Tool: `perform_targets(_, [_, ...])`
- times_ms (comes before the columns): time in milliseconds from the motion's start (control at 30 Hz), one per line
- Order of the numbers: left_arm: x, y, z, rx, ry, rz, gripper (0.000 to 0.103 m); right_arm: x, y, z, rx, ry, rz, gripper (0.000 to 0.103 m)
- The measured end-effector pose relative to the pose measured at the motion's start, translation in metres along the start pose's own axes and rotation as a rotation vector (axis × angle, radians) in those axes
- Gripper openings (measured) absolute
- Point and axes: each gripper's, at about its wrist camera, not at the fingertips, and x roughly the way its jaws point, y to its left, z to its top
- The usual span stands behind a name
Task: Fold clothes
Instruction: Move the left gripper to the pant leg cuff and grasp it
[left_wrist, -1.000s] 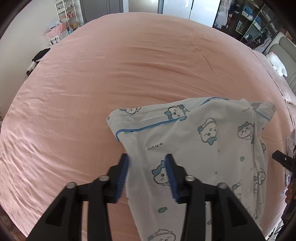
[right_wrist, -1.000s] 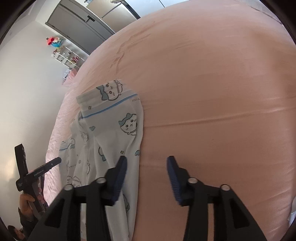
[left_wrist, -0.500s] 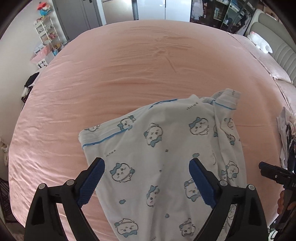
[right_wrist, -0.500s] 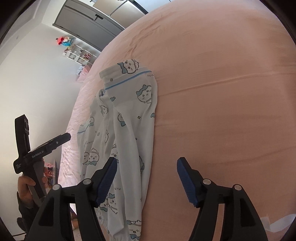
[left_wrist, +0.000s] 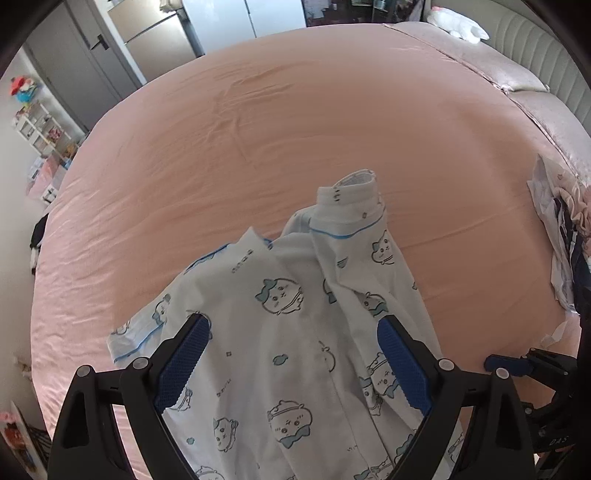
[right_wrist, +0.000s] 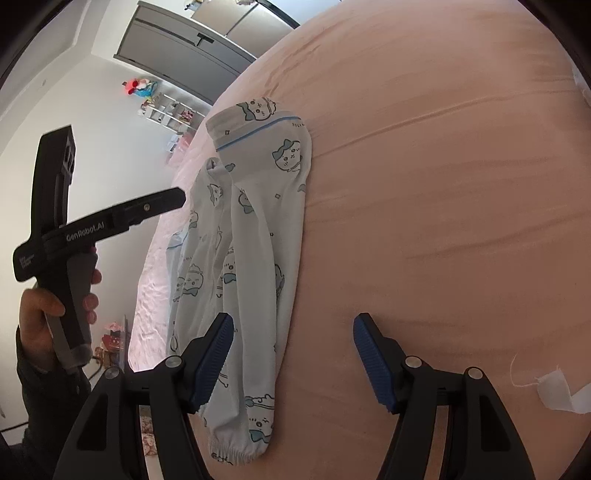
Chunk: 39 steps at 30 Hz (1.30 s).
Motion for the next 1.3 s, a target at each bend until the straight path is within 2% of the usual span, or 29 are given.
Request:
perform_targets(133, [-0.001,-0.013,0.017,0.106,-0.021,-0.01,0.093,0.0,0.001,-0.005,-0.04,-0.015,-0.006,0.067])
perform_targets(267, [-0.007,-0.021,0.035,0.217,-0.034,-0.082,0.093,0.001,0.012,-0.009,-0.092,-0.028,-0.064,0.067])
perform_targets(433, [-0.001,-0.028,0.052,0.303,0.062,-0.186,0.093,0.009,0.027,-0.01,-0.135,-0.035,-0.185,0.067])
perform_targets(567, [0.002,-0.035,0.056,0.377,0.133,-0.223,0.093,0.017,0.034,0.001,-0.113,0.02,-0.264,0.067])
perform_targets(667, [0.006,-0.031,0.063,0.394,0.171,-0.238,0.093,0.023,0.042,0.01,-0.114,0.075,-0.368,0.067])
perform_targets(800, [0.013,-0.029,0.073,0.406,0.208,-0.239,0.093,0.033,0.057,0.022,-0.162,0.181,-0.537,0.067])
perform_targets(900, [0.019,-0.028,0.079,0.433,0.225,-0.262,0.093,0.038,0.068,0.028,-0.208,0.215,-0.59,0.067])
perform_targets(1100, [0.032,-0.033,0.095,0.474,0.242,-0.295,0.093,0.046,0.078,0.024,-0.226,0.238,-0.579,0.067])
perform_targets(1200, [0.04,-0.035,0.102,0.492,0.226,-0.299,0.093,0.056,0.079,0.018,-0.244,0.254,-0.571,0.067])
perform_targets(1300, [0.045,-0.041,0.104,0.501,0.224,-0.338,0.093,0.062,0.078,0.015,-0.251,0.248,-0.559,0.067])
